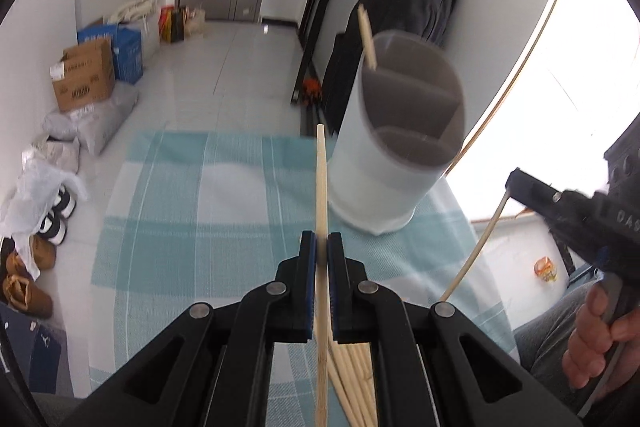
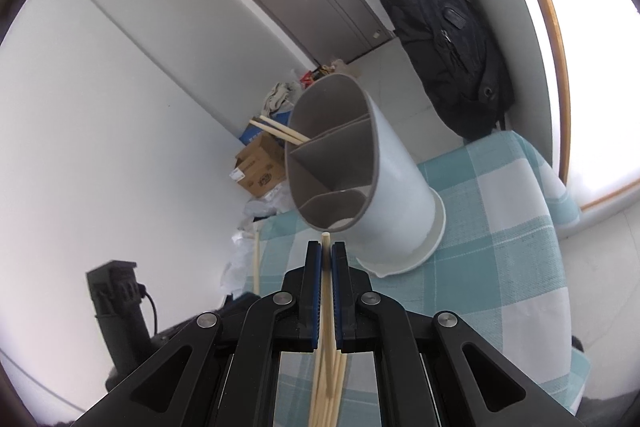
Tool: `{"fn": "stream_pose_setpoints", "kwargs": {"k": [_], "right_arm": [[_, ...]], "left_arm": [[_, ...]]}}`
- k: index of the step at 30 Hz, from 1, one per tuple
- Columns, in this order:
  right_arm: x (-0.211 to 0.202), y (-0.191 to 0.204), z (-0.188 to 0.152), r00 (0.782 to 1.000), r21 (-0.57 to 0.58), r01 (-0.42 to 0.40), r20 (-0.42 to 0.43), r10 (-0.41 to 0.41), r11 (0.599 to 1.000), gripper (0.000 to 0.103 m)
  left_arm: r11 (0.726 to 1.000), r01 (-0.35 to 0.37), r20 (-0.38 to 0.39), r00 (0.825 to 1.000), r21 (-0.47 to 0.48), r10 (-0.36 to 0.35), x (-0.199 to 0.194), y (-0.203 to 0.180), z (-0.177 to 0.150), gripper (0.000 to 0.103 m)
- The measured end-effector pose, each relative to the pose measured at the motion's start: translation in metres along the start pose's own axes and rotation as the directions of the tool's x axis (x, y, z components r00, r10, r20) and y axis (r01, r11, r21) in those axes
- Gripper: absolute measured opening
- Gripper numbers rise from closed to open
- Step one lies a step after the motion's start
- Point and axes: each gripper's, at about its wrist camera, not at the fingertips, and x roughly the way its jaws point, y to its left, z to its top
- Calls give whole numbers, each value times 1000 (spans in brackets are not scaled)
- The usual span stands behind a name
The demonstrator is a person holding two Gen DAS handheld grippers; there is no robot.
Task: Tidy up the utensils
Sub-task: 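Raise both held chopsticks up over the utensil holder opening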
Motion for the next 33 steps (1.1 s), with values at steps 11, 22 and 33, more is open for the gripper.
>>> {"fn": "stream_pose_setpoints", "kwargs": {"k": [11, 22, 33], "right_arm": [[-15, 30, 1, 998, -100, 2, 67, 5, 995, 4], [-44, 55, 53, 993, -134, 17, 115, -2, 991, 4], [-66, 85, 139, 978, -189, 98, 199, -60, 977, 4]], "left_arm": [[999, 47, 217, 975, -27, -40, -25, 2, 34, 2], [994, 108, 358, 929, -7, -99, -49, -27, 91, 2], [991, 136, 478, 869, 16, -127, -42, -45, 149, 2]]}}
